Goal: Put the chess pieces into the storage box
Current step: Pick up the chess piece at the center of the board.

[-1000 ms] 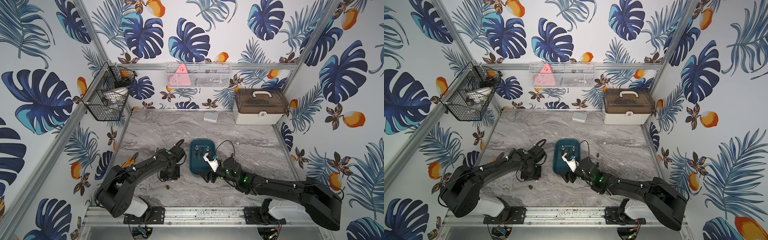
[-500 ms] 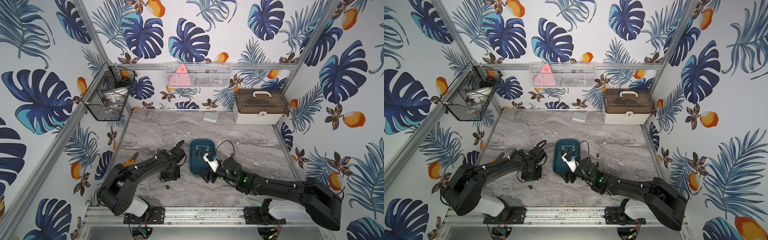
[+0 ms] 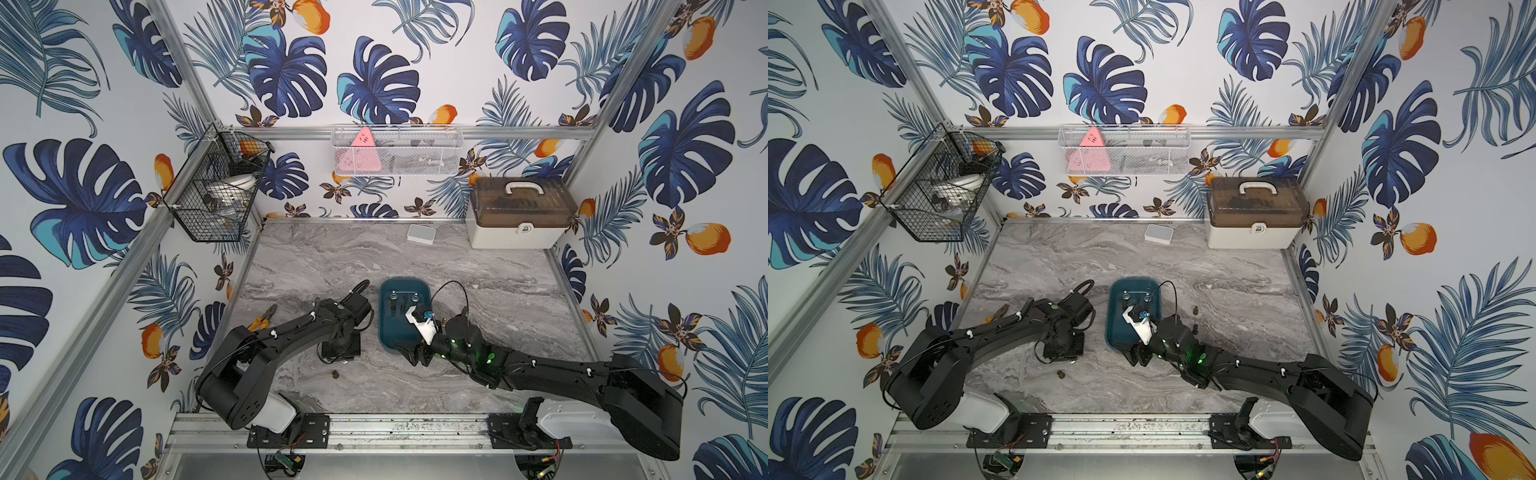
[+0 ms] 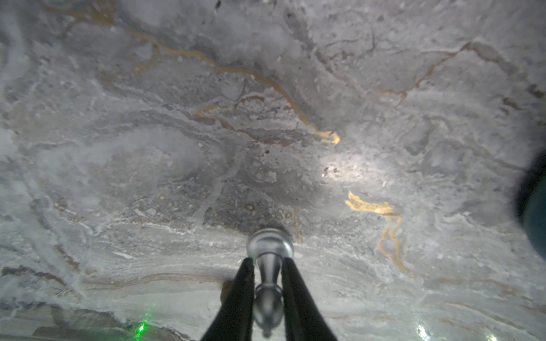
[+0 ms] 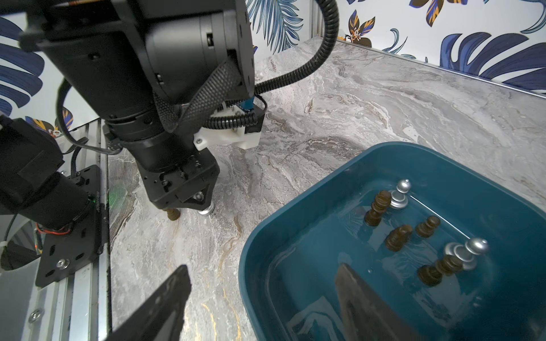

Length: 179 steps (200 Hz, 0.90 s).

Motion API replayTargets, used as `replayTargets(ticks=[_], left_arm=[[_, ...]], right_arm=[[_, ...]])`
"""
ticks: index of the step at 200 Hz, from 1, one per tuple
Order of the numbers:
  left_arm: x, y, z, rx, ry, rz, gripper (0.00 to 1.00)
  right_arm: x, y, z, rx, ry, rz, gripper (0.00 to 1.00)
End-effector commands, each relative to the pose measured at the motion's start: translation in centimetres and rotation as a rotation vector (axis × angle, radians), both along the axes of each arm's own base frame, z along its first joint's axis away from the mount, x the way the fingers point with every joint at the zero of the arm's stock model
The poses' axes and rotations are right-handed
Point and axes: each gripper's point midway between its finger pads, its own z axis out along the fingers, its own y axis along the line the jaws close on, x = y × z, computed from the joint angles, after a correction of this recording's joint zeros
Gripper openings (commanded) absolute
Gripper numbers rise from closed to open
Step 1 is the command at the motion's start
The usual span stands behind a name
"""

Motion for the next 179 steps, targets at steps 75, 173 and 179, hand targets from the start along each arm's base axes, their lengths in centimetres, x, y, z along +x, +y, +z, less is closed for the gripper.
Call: replayTargets(ticks=[75,173,179], left_arm=[[0.2,0.4,0.4,0.026,-0.014,-0.014,0.14],[8.8,-5.7,9.7,-0.012,-0.271,-0.155,0.13],[9.5,-6.8,10.0,-0.026,-0.277,-0.171,0.13]], right_arm=[[0.3,0.0,0.3,-0.005,-0.023,-0.015,0.80],[4.9,-6.8,2.0,0.086,-0.048,-0.431,0.83],[5.5,-7.8,2.0,0.100,-0.036,-0.480,0.83]])
